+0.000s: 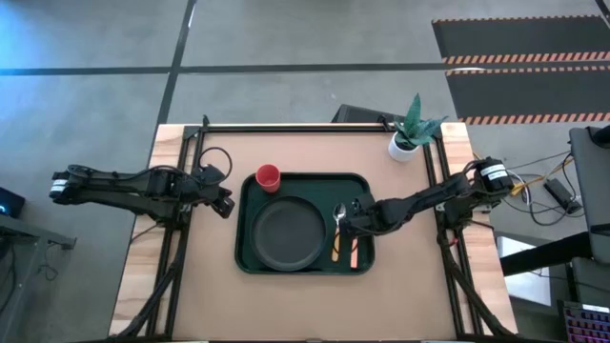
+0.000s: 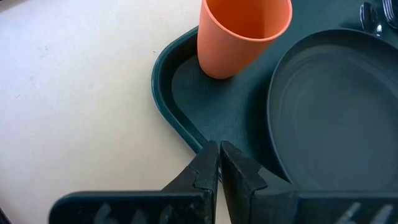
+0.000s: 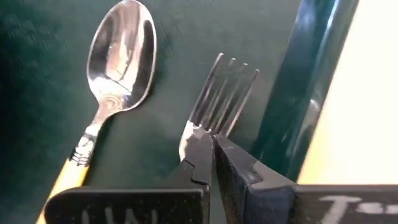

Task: Pick and place plate/cup/fork/spoon on tray
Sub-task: Adjust the orange fork on the black tray

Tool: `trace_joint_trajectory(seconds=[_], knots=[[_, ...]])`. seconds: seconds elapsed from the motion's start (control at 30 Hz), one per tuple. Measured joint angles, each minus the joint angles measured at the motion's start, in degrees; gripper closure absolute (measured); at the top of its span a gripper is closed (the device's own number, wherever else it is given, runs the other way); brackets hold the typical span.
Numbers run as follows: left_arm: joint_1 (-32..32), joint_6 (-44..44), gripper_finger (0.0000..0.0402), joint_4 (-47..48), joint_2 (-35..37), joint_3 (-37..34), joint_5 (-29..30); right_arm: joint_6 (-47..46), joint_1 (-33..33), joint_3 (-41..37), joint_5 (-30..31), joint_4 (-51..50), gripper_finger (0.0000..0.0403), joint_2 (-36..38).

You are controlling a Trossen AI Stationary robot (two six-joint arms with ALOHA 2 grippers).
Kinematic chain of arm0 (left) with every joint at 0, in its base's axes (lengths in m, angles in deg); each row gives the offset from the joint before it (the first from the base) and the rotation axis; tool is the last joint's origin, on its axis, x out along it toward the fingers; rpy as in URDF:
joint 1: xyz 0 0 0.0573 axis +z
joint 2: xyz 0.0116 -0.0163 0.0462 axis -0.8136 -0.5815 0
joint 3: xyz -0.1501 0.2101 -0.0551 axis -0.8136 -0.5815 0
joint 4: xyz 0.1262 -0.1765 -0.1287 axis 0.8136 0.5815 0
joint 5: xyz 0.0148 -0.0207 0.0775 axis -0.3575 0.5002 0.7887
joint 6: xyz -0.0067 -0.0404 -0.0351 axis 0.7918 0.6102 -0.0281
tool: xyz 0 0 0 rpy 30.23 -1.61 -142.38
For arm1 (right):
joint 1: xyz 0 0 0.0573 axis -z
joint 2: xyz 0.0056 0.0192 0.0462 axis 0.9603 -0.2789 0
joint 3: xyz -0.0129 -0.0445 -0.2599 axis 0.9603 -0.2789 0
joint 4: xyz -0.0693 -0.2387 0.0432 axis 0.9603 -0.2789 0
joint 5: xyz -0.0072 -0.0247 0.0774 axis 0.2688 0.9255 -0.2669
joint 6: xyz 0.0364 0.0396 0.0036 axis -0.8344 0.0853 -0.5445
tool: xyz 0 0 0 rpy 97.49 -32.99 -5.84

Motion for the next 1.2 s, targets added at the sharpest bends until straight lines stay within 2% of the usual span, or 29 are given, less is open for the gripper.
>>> trace_joint_trajectory(seconds=[0.4, 0.8, 1.2], knots=[[0.00, -0.02, 0.0402, 0.00, 0.01, 0.00, 0.00, 0.04, 0.90, -3.14, -0.04, 7.60, 0.0394, -0.02], [0.00, 0.02, 0.0402, 0.00, 0.01, 0.00, 0.00, 0.20, 0.88, -3.71, 2.03, 8.02, 0.0394, -0.02], [0.00, 0.04, 0.0402, 0.01, 0.00, 0.00, 0.00, 1.82, 3.88, -3.71, 4.11, 10.30, 0.0394, -0.04]])
